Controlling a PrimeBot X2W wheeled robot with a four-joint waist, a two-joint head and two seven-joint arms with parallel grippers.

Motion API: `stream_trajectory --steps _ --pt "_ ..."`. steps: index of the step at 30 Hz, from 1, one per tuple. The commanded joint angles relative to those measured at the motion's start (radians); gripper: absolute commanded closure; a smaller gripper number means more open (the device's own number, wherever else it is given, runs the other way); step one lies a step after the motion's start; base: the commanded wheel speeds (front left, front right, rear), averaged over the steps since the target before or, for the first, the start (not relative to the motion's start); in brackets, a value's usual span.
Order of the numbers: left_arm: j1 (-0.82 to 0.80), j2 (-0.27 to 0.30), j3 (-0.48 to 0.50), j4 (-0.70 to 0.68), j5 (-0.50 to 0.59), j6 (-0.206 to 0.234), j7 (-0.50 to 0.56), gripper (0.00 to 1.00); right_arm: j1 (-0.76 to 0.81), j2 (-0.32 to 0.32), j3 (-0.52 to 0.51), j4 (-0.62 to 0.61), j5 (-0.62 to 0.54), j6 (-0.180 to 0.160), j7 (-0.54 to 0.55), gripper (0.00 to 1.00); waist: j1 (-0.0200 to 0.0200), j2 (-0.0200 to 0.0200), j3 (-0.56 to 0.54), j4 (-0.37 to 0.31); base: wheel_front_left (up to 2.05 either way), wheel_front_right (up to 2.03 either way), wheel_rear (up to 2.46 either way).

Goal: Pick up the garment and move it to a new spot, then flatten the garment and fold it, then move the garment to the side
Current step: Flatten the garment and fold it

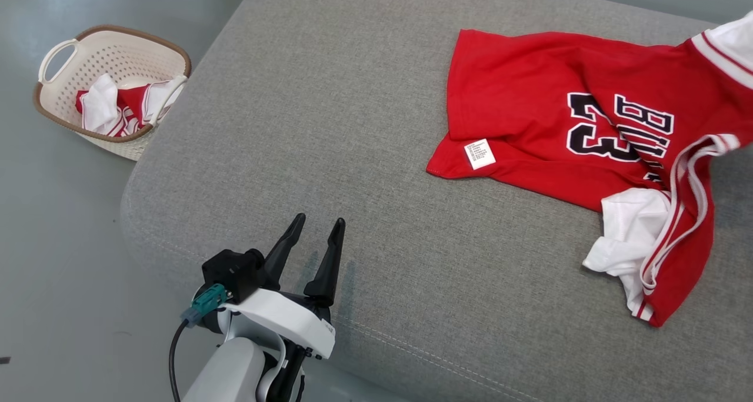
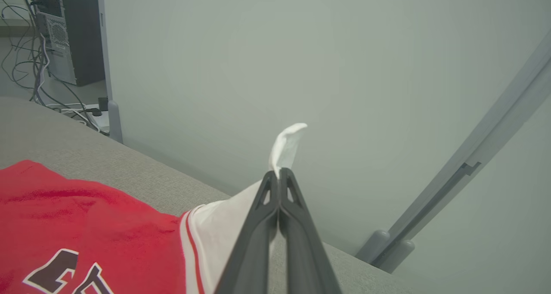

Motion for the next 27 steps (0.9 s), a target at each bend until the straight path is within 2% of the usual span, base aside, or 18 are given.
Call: stream_trajectory --steps 1,4,5,6,7,10,13,17,22,25,27 --pt "0.004 0.023 0.024 -0.02 -0.007 -0.005 -0.005 0.0 -0.021 -0.018 -0.018 0.005 -0.022 0.003 -0.008 1.0 0.0 0.0 0.006 0.008 0.0 0.0 0.0" --pt "0.003 0.023 0.017 -0.018 -0.008 -0.006 -0.005 0.0 -0.036 -0.046 -0.098 0.059 -0.054 0.003 0.001 1.0 0.0 0.0 0.013 0.016 0.0 0.0 0.0" --pt "0.003 0.023 0.014 -0.019 -0.01 -0.007 -0.005 0.0 -0.039 -0.053 -0.129 0.079 -0.063 0.003 0.006 0.83 0.0 0.0 0.014 0.018 0.0 0.0 0.0" --pt "0.004 0.023 0.012 -0.019 -0.011 -0.007 -0.005 0.0 -0.039 -0.06 -0.158 0.099 -0.077 0.003 0.015 0.35 0.0 0.0 0.015 0.019 0.0 0.0 0.0" --pt "0.004 0.023 0.01 -0.019 -0.012 -0.007 -0.005 0.0 -0.038 -0.065 -0.185 0.12 -0.093 0.003 0.029 0.0 0.0 0.0 0.015 0.018 0.0 0.0 0.0" --pt "0.004 0.023 0.006 -0.019 -0.016 -0.007 -0.005 0.0 -0.028 -0.074 -0.271 0.151 -0.131 0.003 0.029 0.0 0.0 0.0 0.014 0.007 0.0 0.0 0.0" --pt "0.004 0.023 0.005 -0.02 -0.015 -0.005 -0.005 0.0 -0.009 -0.057 -0.333 0.136 -0.171 0.003 0.009 0.0 0.0 0.0 0.007 -0.013 0.0 0.0 0.0" --pt "0.006 0.023 0.006 -0.013 -0.009 -0.006 -0.005 0.0 0.043 0.042 -0.327 0.061 -0.199 0.003 -0.009 0.0 0.0 0.0 -0.007 -0.053 0.0 0.0 0.0" --pt "0.005 0.023 0.005 -0.003 -0.005 -0.009 -0.005 0.0 0.163 0.185 -0.149 -0.103 -0.163 0.003 -0.013 0.0 0.0 0.0 -0.026 -0.106 0.0 0.0 0.0" --pt "0.004 0.023 0.004 0.002 -0.006 -0.01 -0.005 0.0 0.258 0.222 0.007 -0.189 -0.096 0.003 -0.013 0.0 0.0 0.0 -0.036 -0.129 0.0 0.0 0.0" --pt "0.006 0.023 0.002 0.006 -0.006 -0.01 -0.005 0.0 0.317 0.217 0.108 -0.231 -0.047 0.003 -0.013 0.0 0.0 0.0 -0.043 -0.139 0.0 0.0 0.0"
